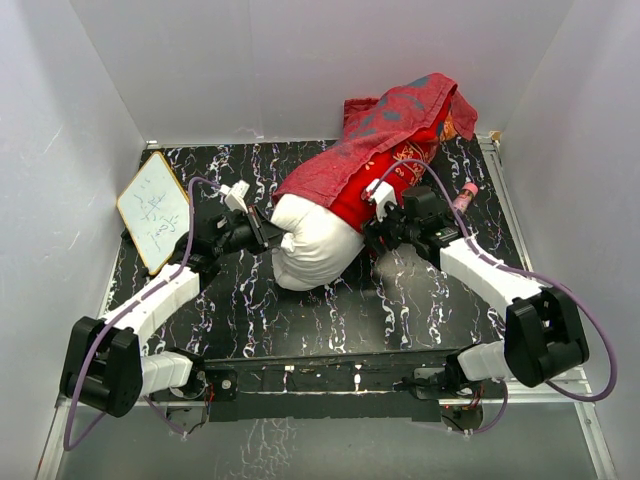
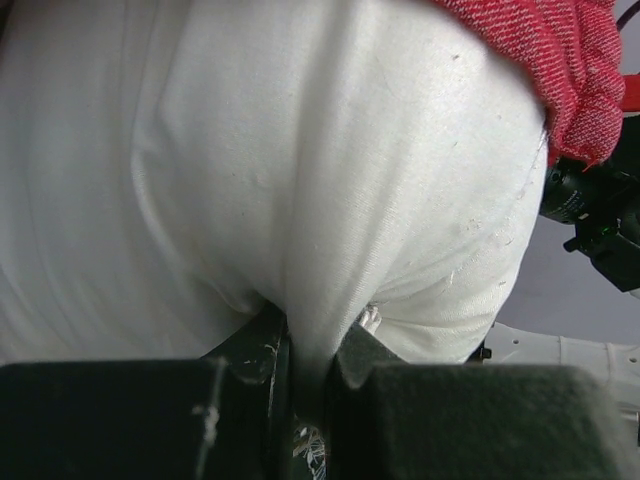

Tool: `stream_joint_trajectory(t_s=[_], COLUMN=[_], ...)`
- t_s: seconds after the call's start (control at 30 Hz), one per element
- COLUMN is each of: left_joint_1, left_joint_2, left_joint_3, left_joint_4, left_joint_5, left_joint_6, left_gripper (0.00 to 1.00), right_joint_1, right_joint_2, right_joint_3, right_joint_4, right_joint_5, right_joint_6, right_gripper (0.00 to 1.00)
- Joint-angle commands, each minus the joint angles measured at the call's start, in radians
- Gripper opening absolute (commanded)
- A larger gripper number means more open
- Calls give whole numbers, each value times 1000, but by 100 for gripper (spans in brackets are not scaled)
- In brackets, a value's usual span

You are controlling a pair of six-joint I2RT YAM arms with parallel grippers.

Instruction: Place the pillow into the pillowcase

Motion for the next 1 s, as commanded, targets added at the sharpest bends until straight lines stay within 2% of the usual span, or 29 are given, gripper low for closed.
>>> stream_joint_trajectory(t_s=[0.0,0.07,0.23,0.33,0.43,0.53,0.63,0.7,0.73,0.83,0.97], left_joint_1=[25,32,43,43,43,43,42,41,43,43,43], left_joint_2=[-7,-5,16,33,42,32,5,-14,-20,-17,38], left_joint_3=[-19,-9,14,40,91,164,233,246,233,156,56], left_joint_4=[-149,-160,-166,-150,-133,-124,-141,-165,-174,-184,-153], left_joint_5=[-48,-44,-24,0,36,66,58,28,12,-30,-52], left_joint_6=[61,77,91,86,74,29,2,0,2,8,16], left_gripper=[0,0,0,0,0,0,0,0,0,0,0], right_joint_1=[3,3,3,2,21,78,112,114,113,98,91], right_joint_2=[-51,-92,-168,-186,-121,1,83,94,93,121,156], right_joint_3=[60,63,101,187,392,672,844,790,740,616,442], right_joint_4=[74,30,-95,-146,-182,-152,13,153,169,-7,-145], right_joint_5=[101,70,-122,-344,-594,-823,-964,-943,-893,-725,-663], right_joint_6=[-43,-86,-174,-182,-123,24,281,405,404,246,132], right_gripper=[48,27,9,8,8,8,8,8,8,8,8])
